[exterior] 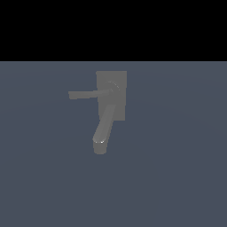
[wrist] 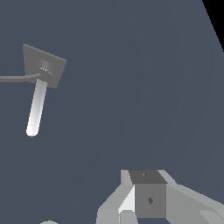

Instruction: Turn on the faucet by rotating a designated handle.

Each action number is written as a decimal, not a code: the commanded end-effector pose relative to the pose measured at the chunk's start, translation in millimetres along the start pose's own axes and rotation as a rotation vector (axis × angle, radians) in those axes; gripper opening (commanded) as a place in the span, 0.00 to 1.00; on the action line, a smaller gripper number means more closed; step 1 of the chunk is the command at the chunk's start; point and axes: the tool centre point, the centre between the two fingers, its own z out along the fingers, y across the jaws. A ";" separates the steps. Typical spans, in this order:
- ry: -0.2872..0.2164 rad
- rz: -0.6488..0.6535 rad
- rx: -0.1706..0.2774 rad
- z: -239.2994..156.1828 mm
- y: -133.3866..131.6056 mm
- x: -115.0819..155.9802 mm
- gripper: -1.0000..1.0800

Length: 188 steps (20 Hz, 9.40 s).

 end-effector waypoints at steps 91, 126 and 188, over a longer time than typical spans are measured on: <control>0.559 -2.011 -1.627 278.9 -442.3 160.8 0.00; 0.479 -2.142 -1.555 279.8 -396.3 170.2 0.00; 0.479 -2.148 -1.550 246.2 -219.6 183.0 0.00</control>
